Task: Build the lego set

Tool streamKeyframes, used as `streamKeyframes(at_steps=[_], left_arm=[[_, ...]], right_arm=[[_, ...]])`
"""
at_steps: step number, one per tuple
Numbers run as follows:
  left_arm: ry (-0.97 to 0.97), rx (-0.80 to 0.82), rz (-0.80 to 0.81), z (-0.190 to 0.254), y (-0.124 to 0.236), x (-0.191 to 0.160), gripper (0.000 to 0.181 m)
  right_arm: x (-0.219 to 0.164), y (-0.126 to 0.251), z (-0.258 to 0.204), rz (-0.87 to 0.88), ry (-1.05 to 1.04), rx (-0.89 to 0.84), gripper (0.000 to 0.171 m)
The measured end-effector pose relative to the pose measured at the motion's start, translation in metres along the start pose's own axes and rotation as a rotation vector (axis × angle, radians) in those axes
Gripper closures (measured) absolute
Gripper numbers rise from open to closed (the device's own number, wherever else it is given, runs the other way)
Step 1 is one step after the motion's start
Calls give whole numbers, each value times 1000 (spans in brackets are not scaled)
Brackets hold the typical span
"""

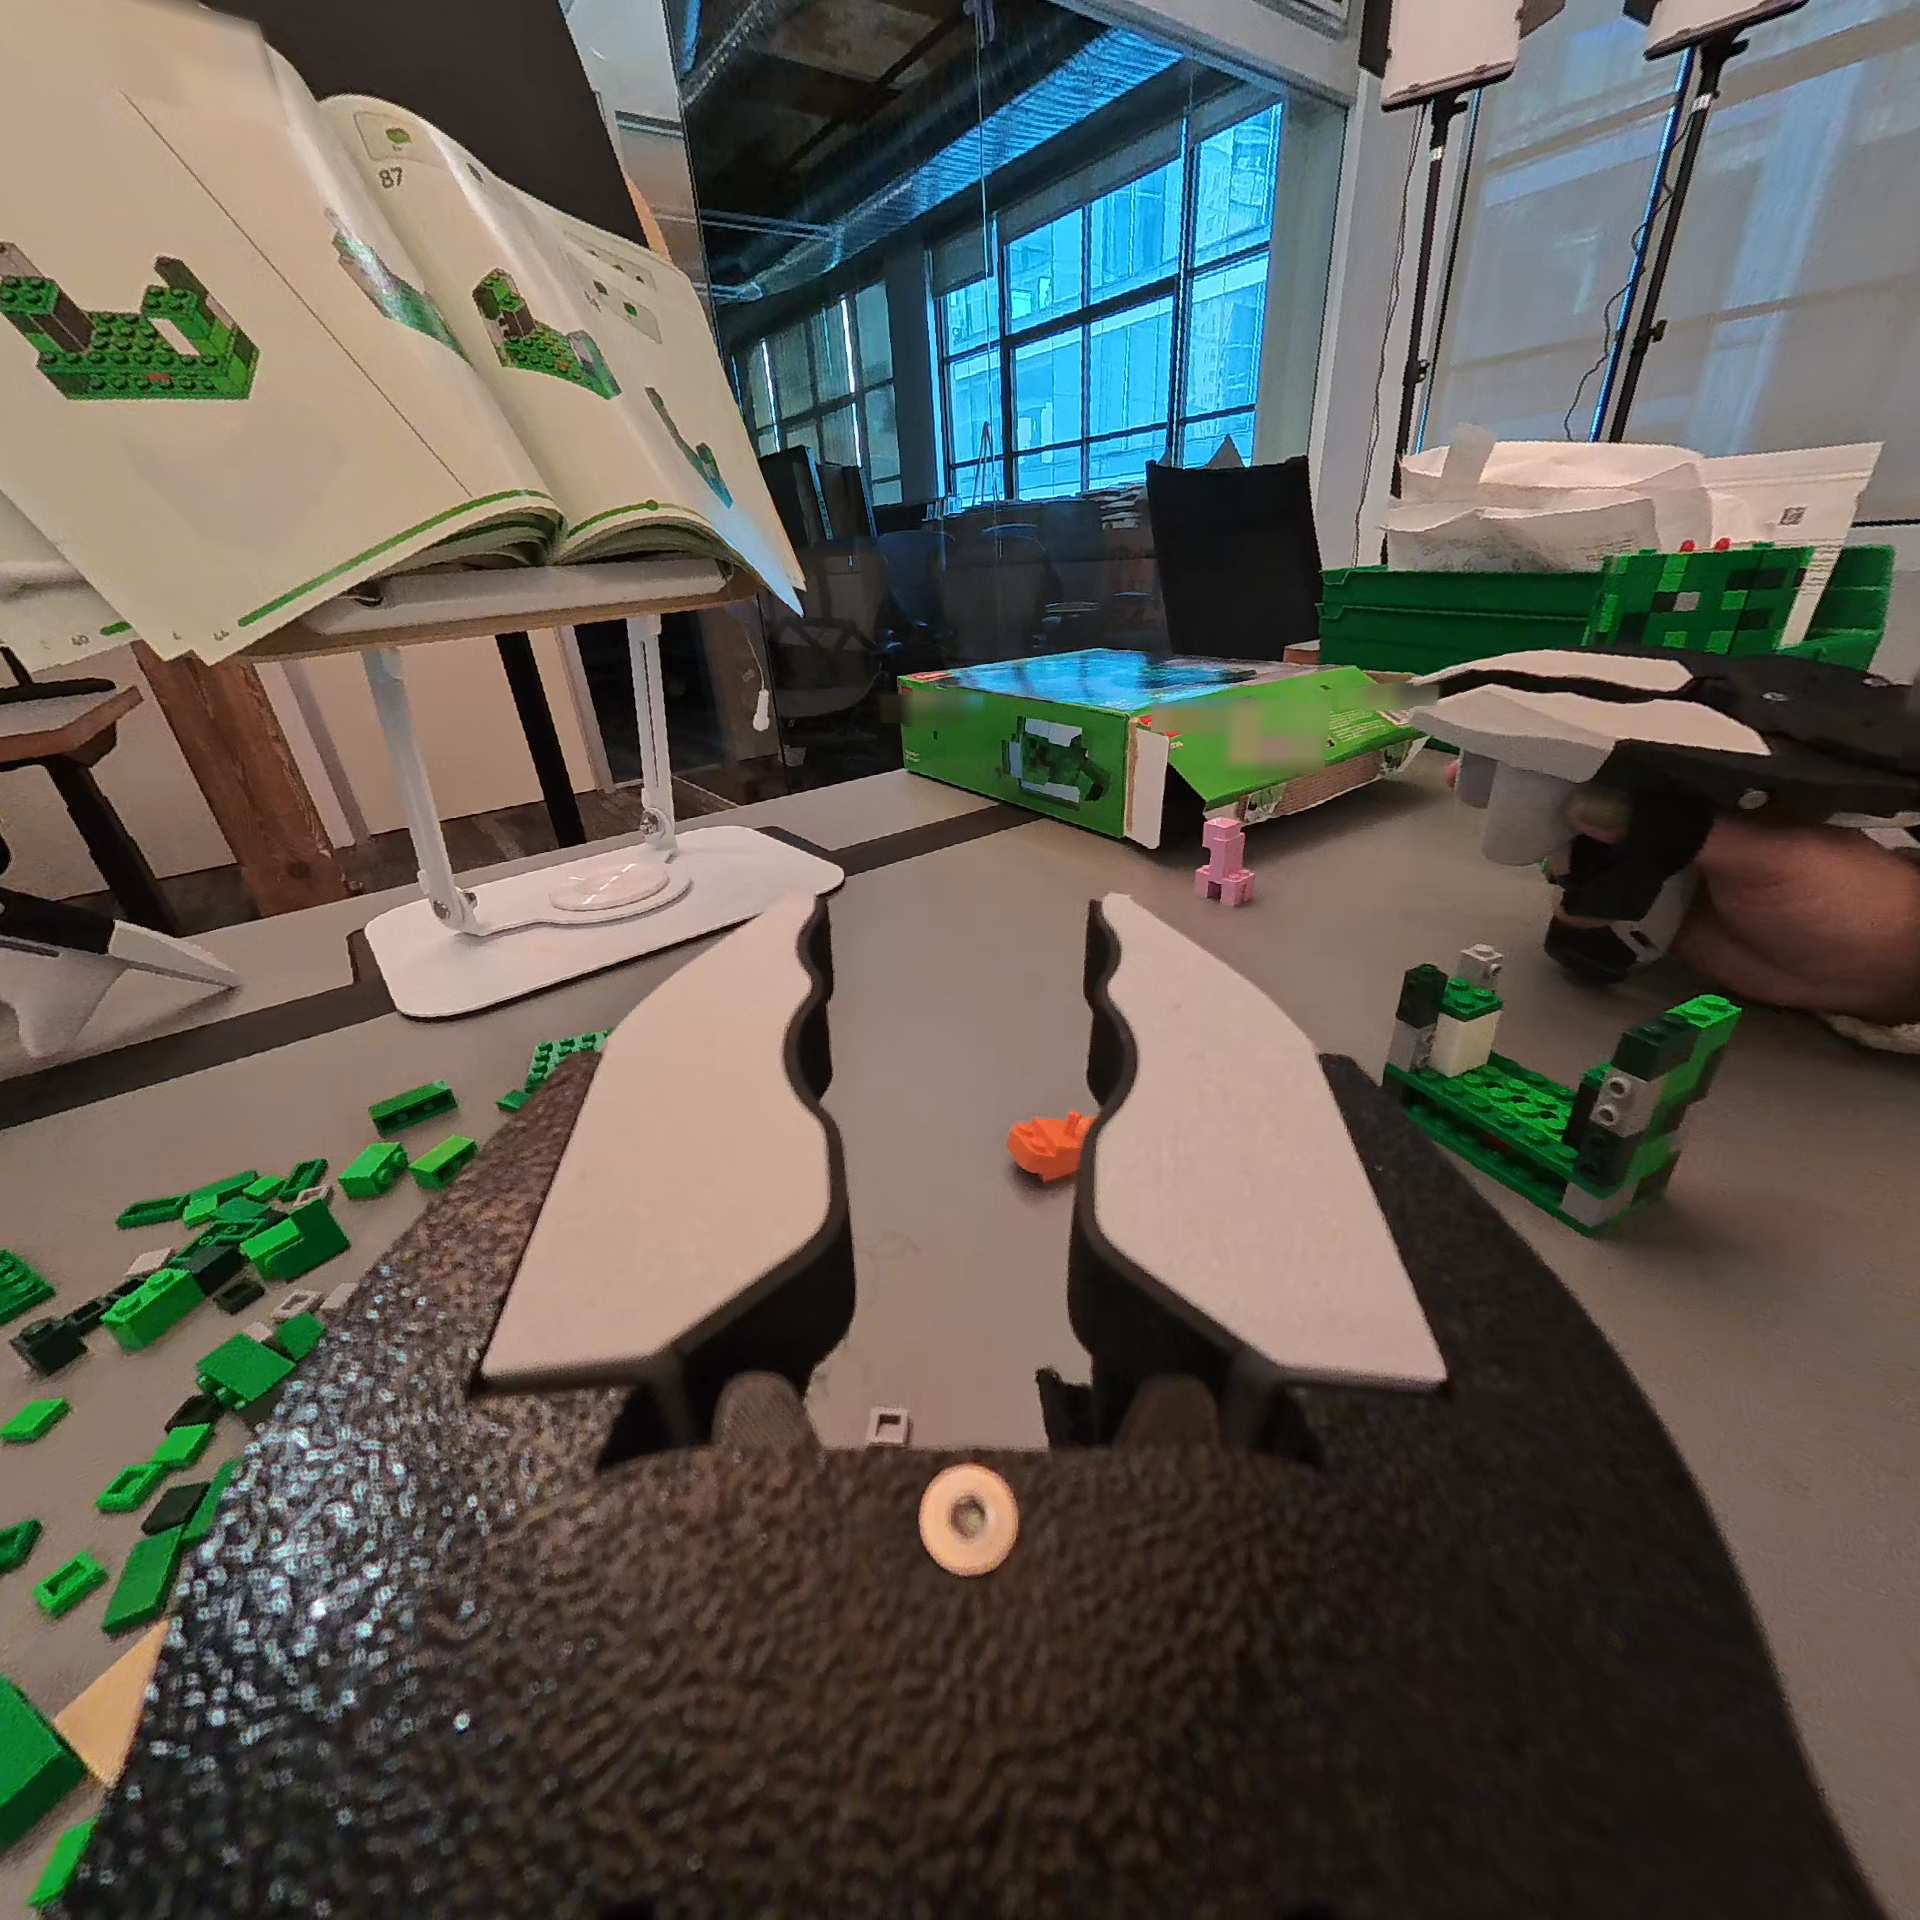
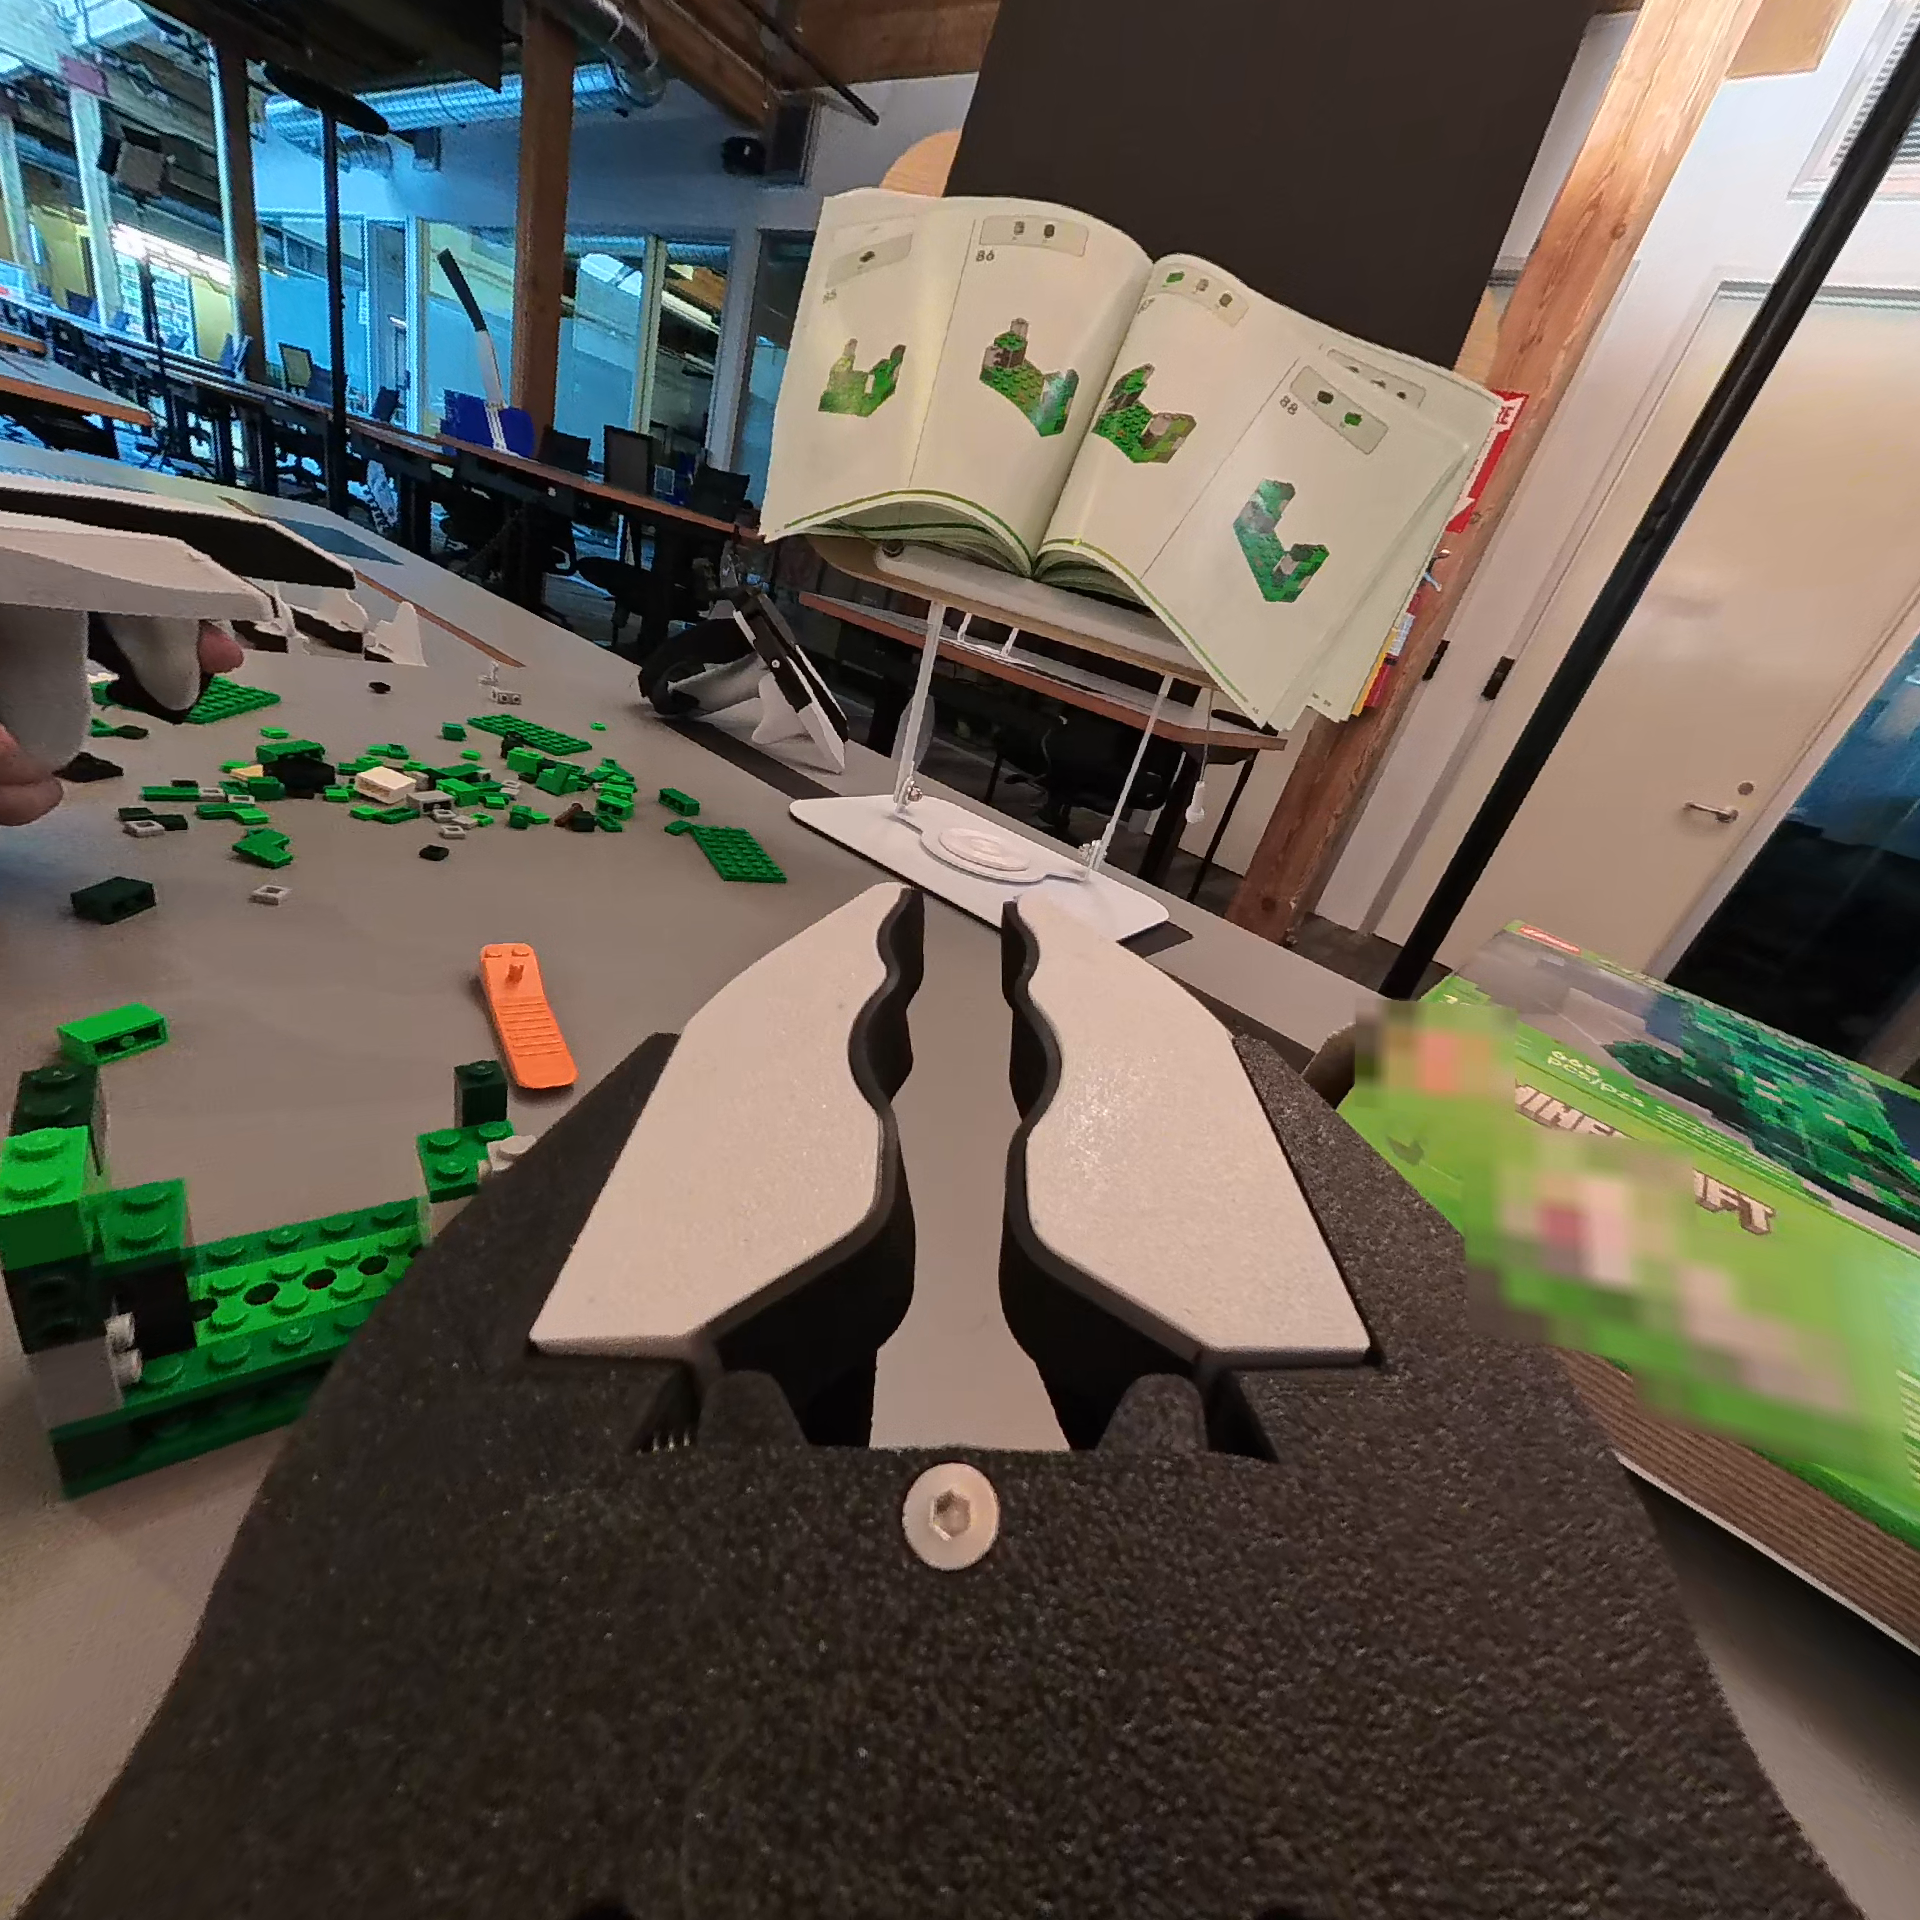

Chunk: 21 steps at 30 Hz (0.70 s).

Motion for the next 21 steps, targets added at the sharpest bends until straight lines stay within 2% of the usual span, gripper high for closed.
streamKeyframes(at_steps=[2,6,8,11,13,15,16,21], left_arm=[[-21,26,-4,-4,2,3,135],[-163,212,-66,-39,18,15,140],[-257,246,-164,-56,27,13,142],[-336,216,-359,-76,39,-8,144],[-272,11,-452,-66,43,-25,145],[-210,-271,-429,-32,43,-26,144],[-219,-359,-432,-15,41,-26,143],[-428,-446,-650,53,19,-58,129]], right_arm=[[0,0,0,0,2,0,157],[0,0,-1,-2,5,4,157],[0,0,-1,-3,9,6,157],[0,-1,-2,-6,18,6,158],[0,-1,-3,-9,24,8,158],[0,-2,-4,-13,34,7,158],[0,-3,-5,-16,41,8,159],[-1,-4,-9,-27,72,6,159]])
Point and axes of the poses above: each gripper's, where its closed fingertips meet, y back along the fingers, x out of its top, z = x × y across the jaws, the point moved 3 cm from there along y, back along the fingers, and after that the axes turned 15 degrees about -z, right-handed, at the moved point
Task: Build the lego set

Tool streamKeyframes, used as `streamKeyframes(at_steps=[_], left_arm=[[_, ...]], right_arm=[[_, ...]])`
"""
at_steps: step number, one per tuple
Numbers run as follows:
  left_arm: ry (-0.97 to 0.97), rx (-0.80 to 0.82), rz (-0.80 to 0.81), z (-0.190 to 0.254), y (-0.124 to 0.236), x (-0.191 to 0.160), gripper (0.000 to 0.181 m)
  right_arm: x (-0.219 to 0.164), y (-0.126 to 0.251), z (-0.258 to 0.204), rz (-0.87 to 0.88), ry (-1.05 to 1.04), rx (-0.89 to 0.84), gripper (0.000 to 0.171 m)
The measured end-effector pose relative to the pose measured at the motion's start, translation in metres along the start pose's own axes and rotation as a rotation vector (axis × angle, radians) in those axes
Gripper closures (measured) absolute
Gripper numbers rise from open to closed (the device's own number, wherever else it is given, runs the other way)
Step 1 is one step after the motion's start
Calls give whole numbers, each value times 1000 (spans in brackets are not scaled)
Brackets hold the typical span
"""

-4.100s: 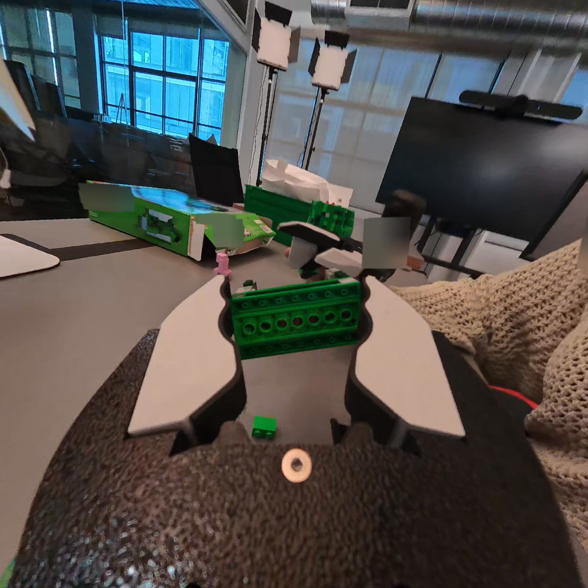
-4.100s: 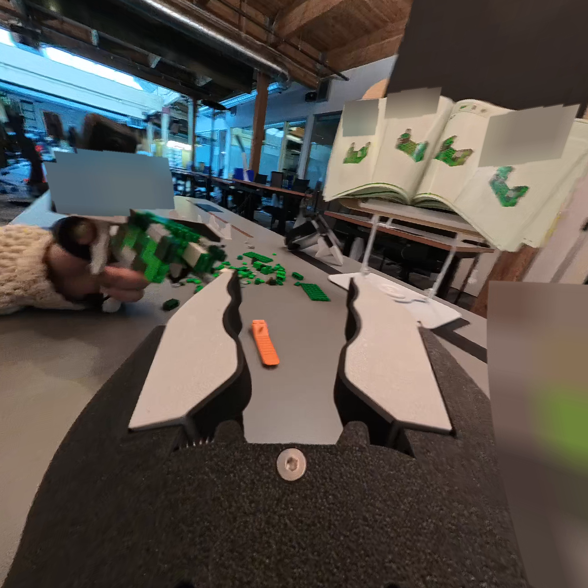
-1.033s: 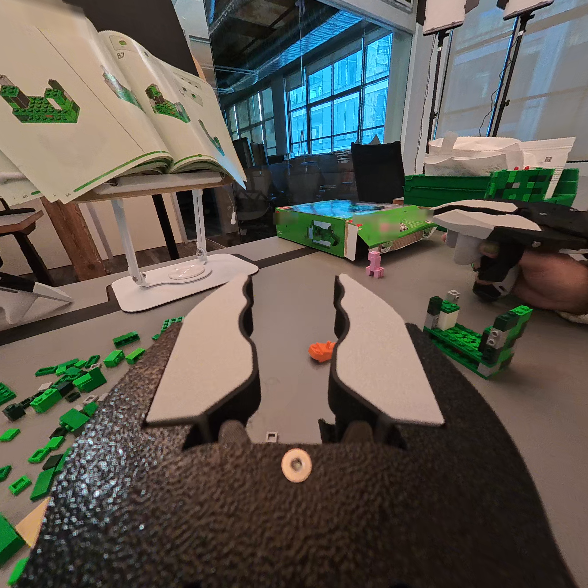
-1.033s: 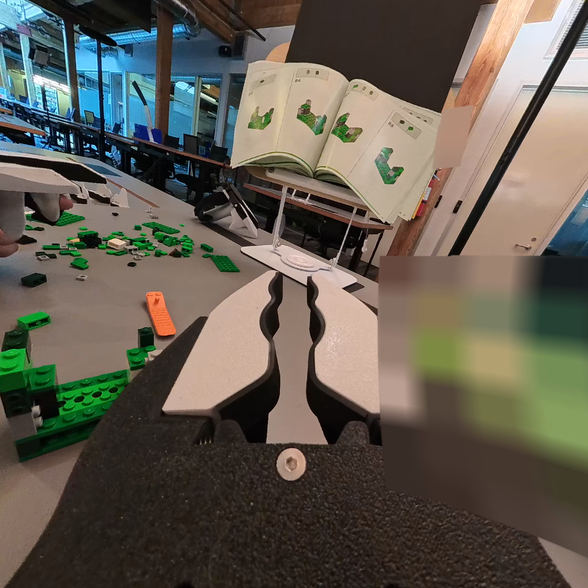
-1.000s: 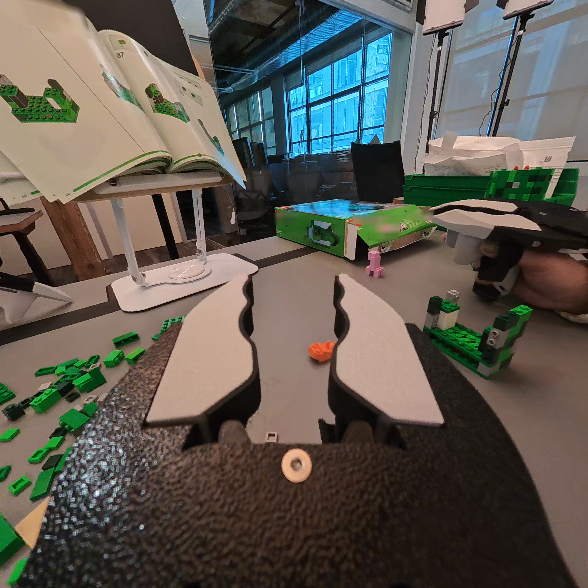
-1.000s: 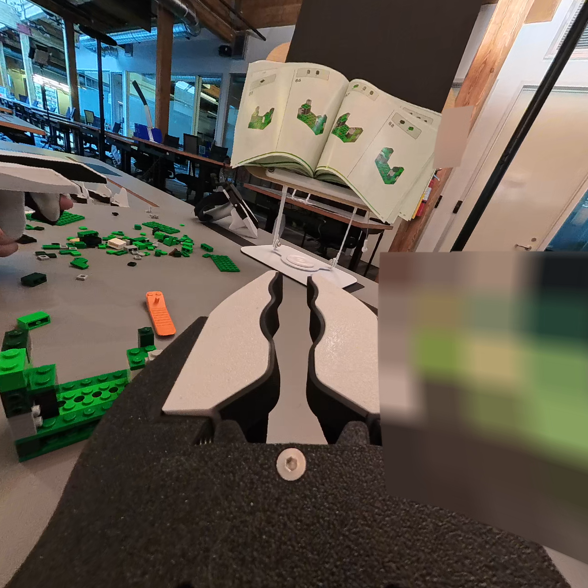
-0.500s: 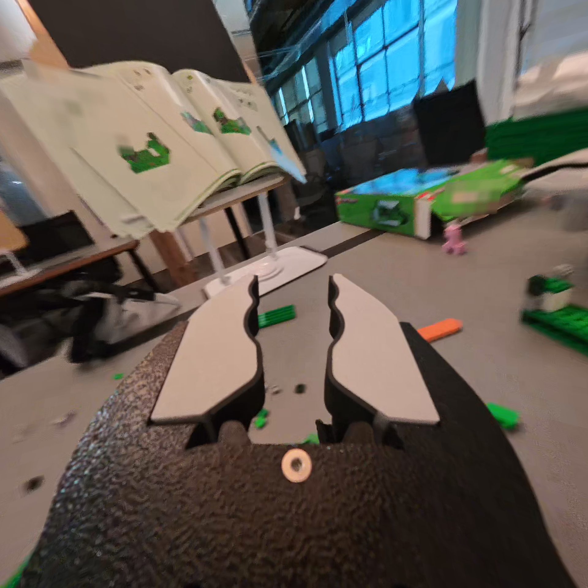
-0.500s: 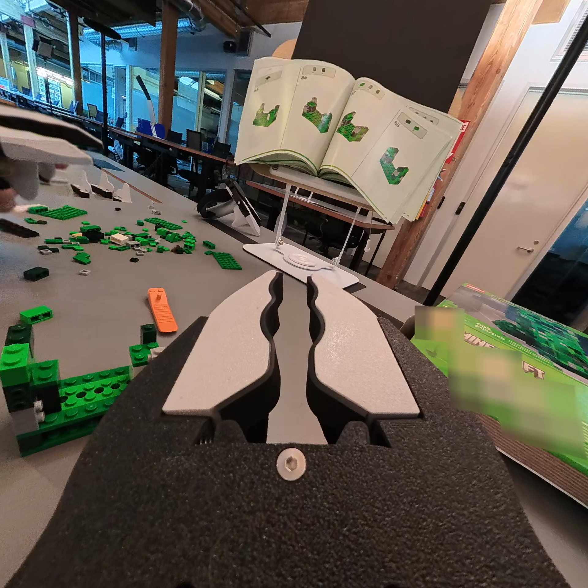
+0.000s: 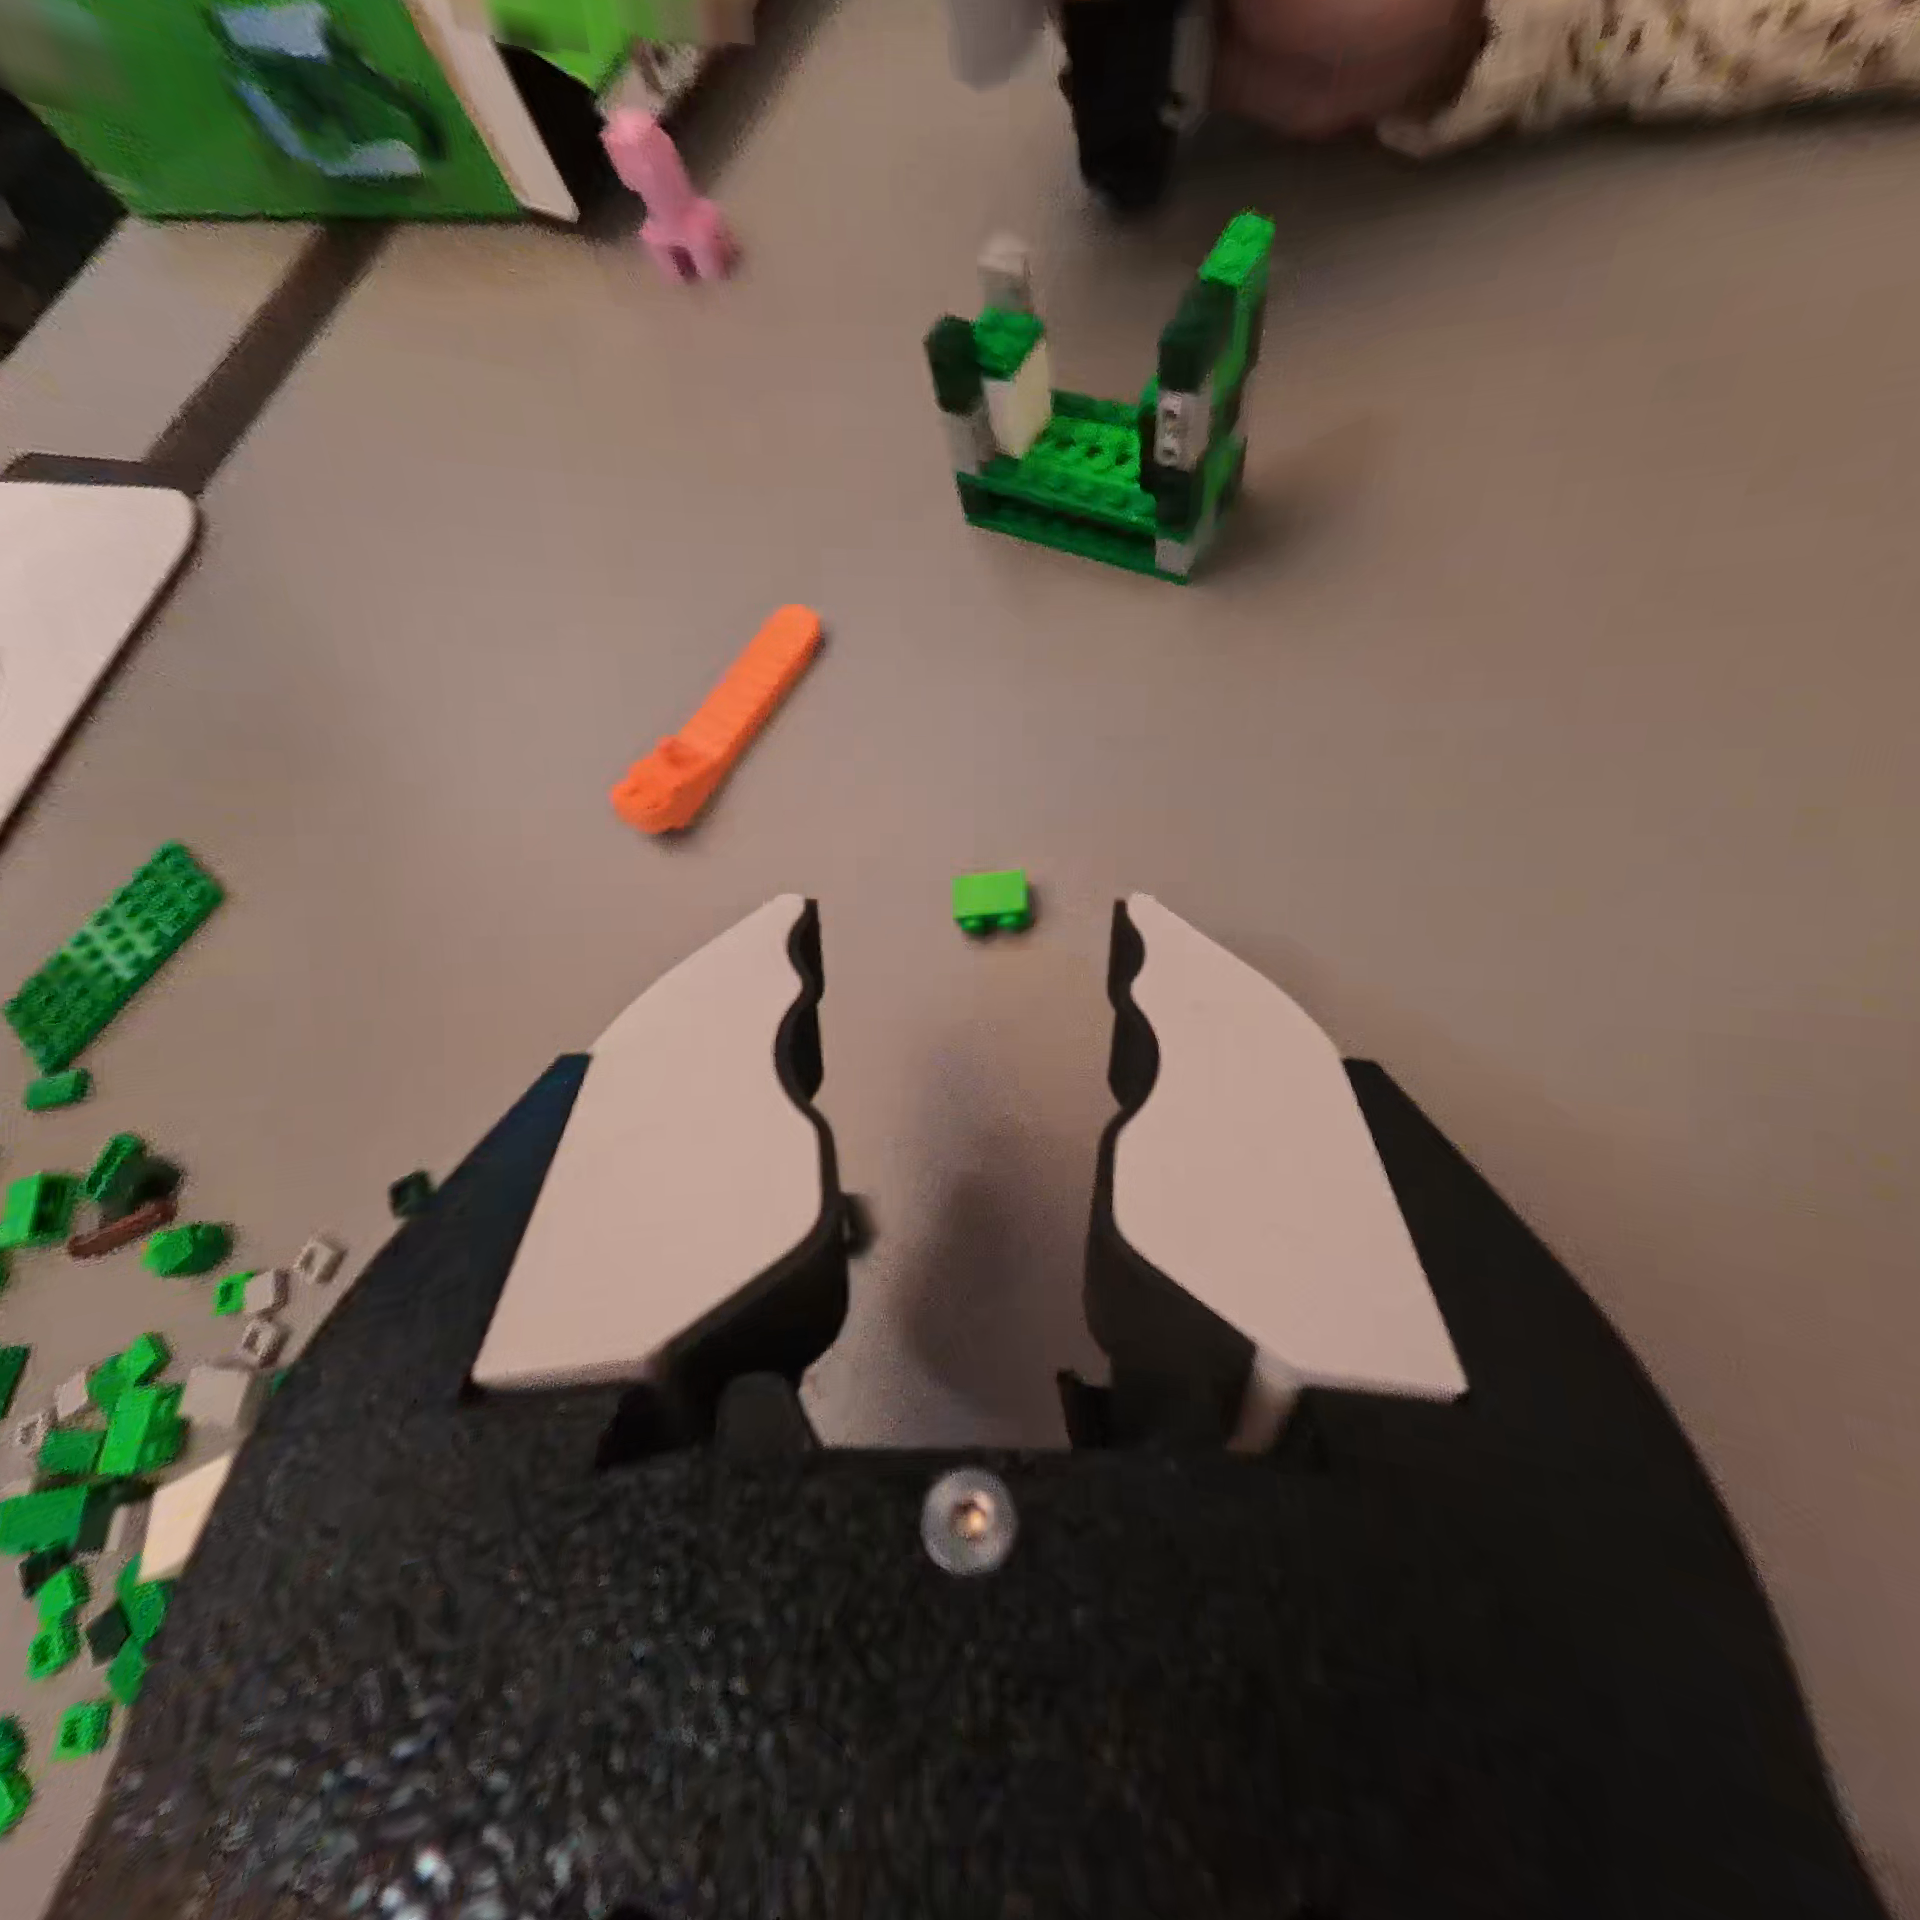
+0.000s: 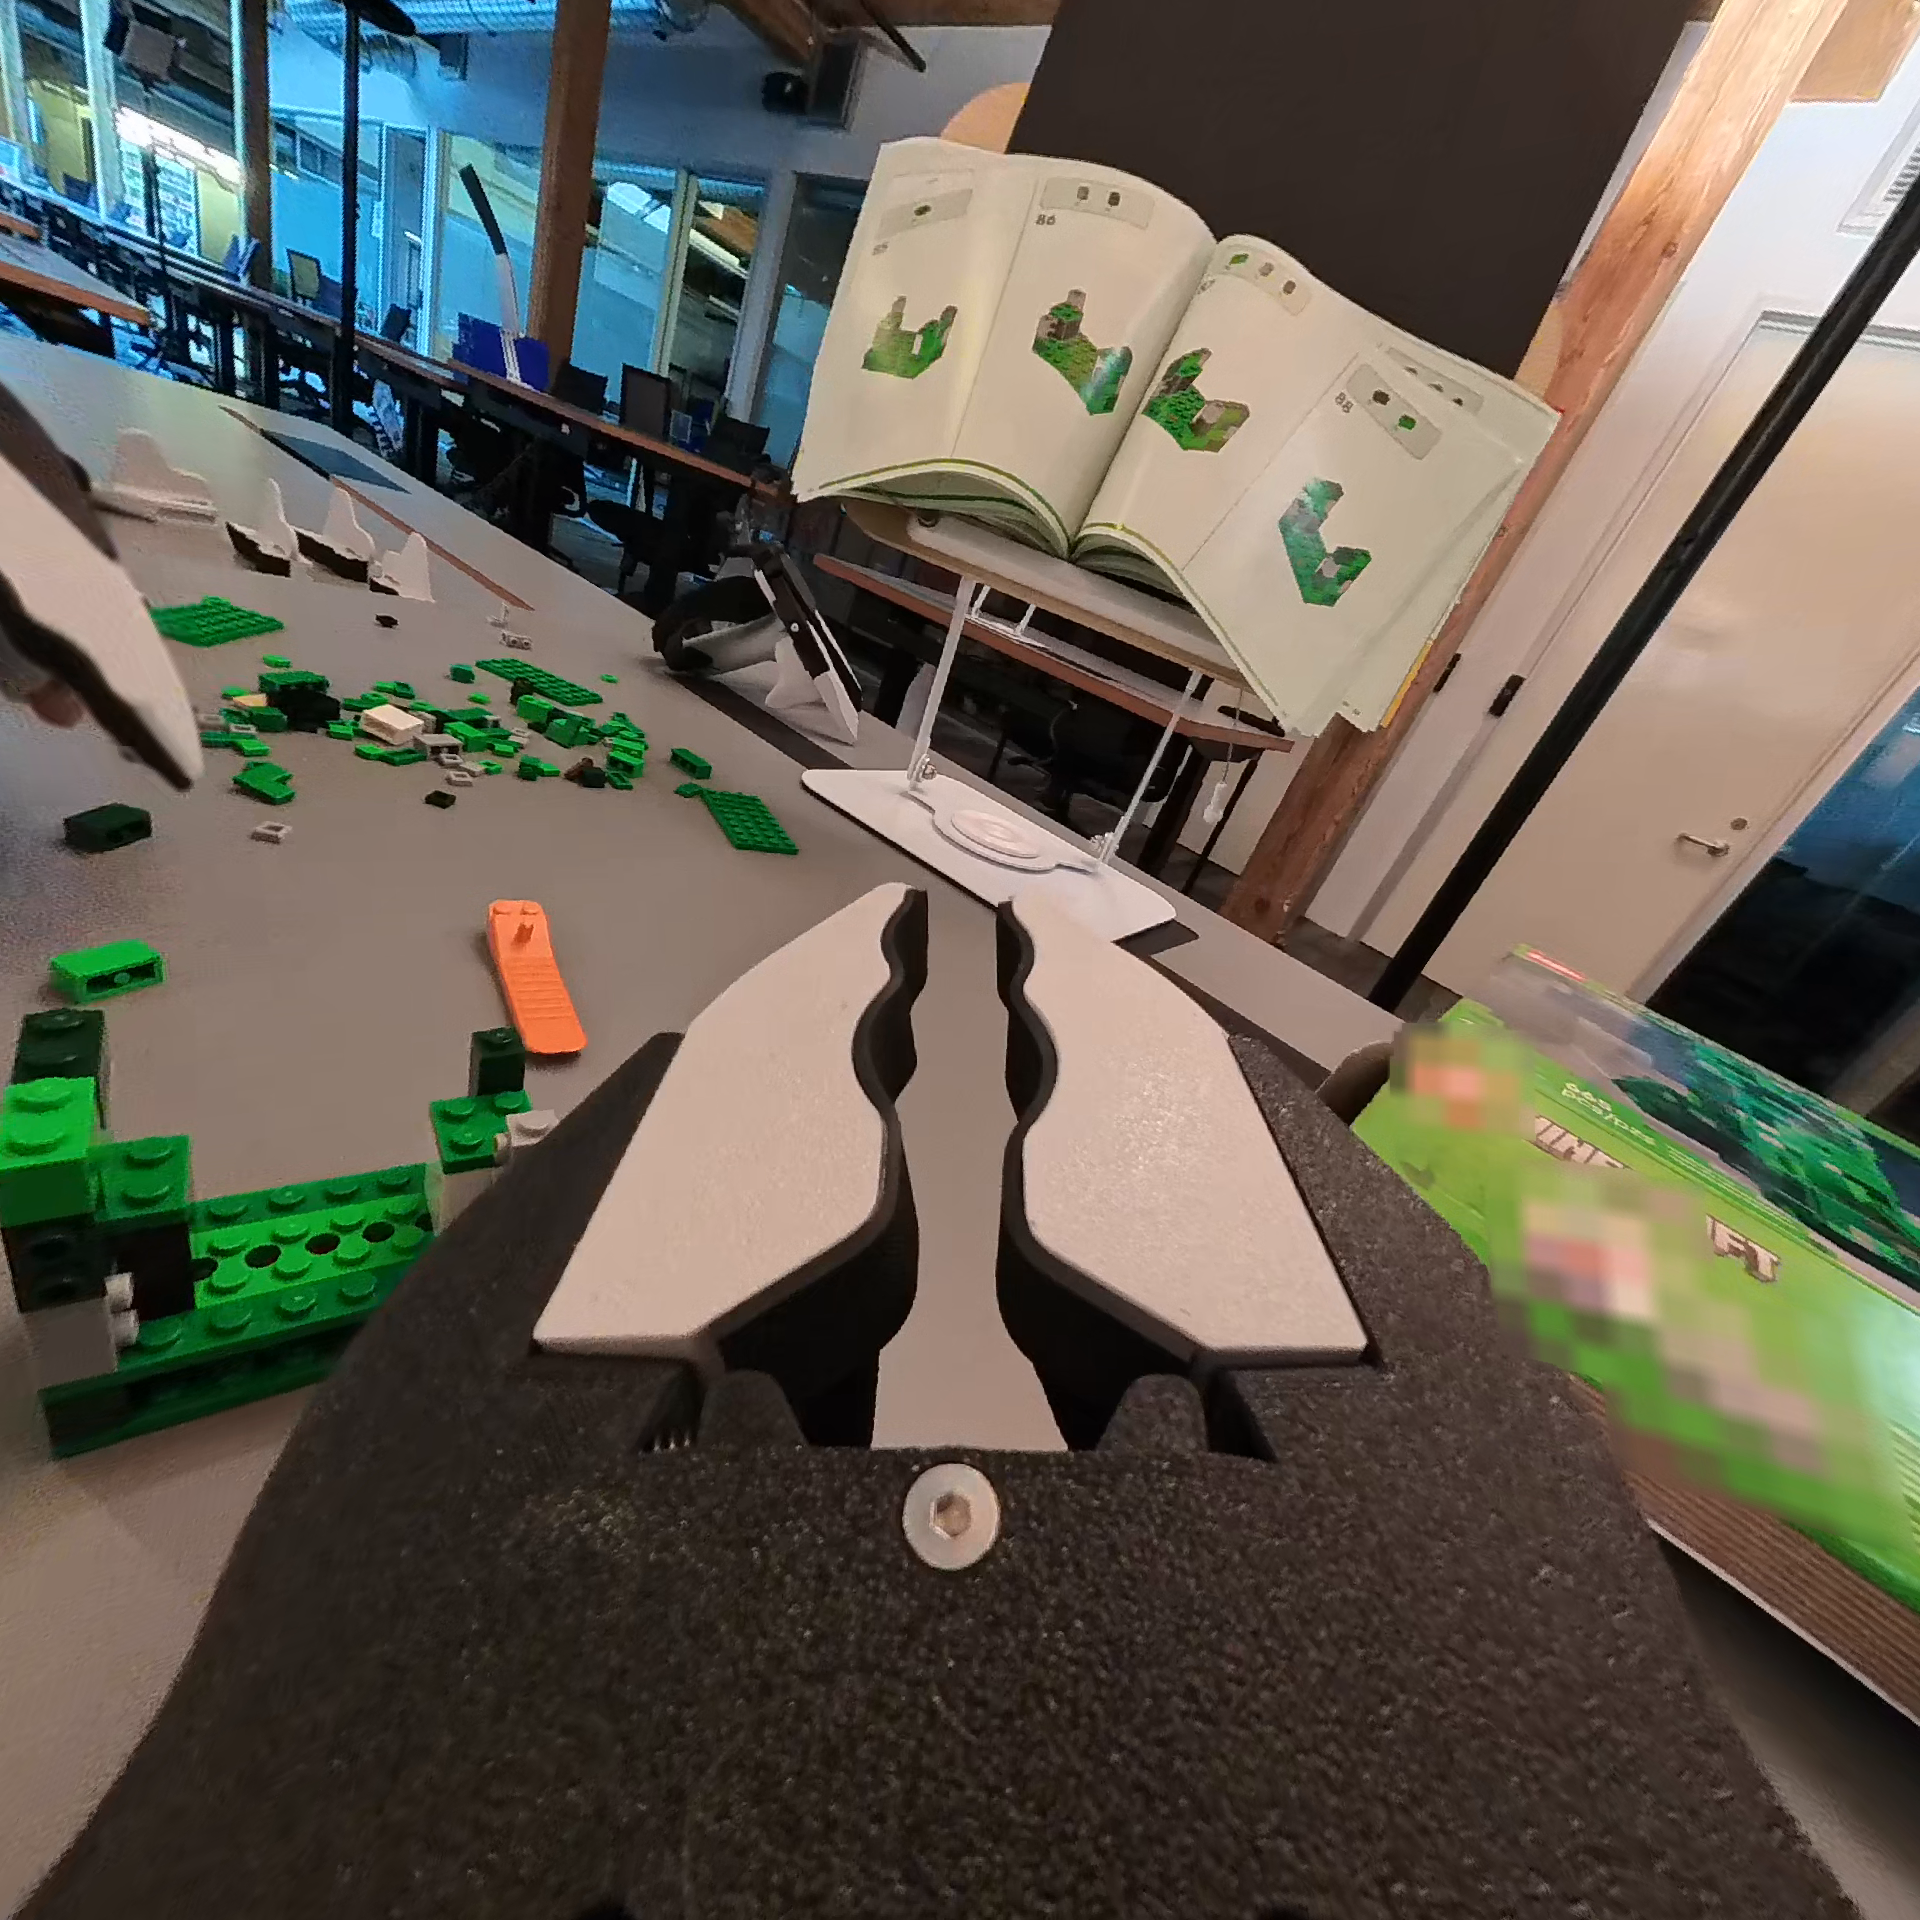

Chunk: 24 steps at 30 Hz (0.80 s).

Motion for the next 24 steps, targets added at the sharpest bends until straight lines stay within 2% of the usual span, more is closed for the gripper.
streamKeyframes(at_steps=[2,10,13,17,24], left_arm=[[-33,21,-50,10,-12,6,128],[-34,30,-130,14,-28,1,145],[-35,15,-121,17,-30,2,161],[-56,79,-109,12,-30,3,180],[-46,62,-78,12,-30,3,181]], right_arm=[[0,0,0,-1,3,0,159],[0,0,1,4,-12,0,159],[0,0,1,2,-10,0,159],[1,0,1,4,-12,-1,159],[1,0,1,6,-15,1,159]])
Point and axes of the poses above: each gripper's, where its closed fingertips meet, y back along the fingers, x out of its top, z = x × y across the jaws, the point moved 3 cm from there along y, back along the fingers, and after that the axes turned 15 degrees about -z, right-handed, at the moved point
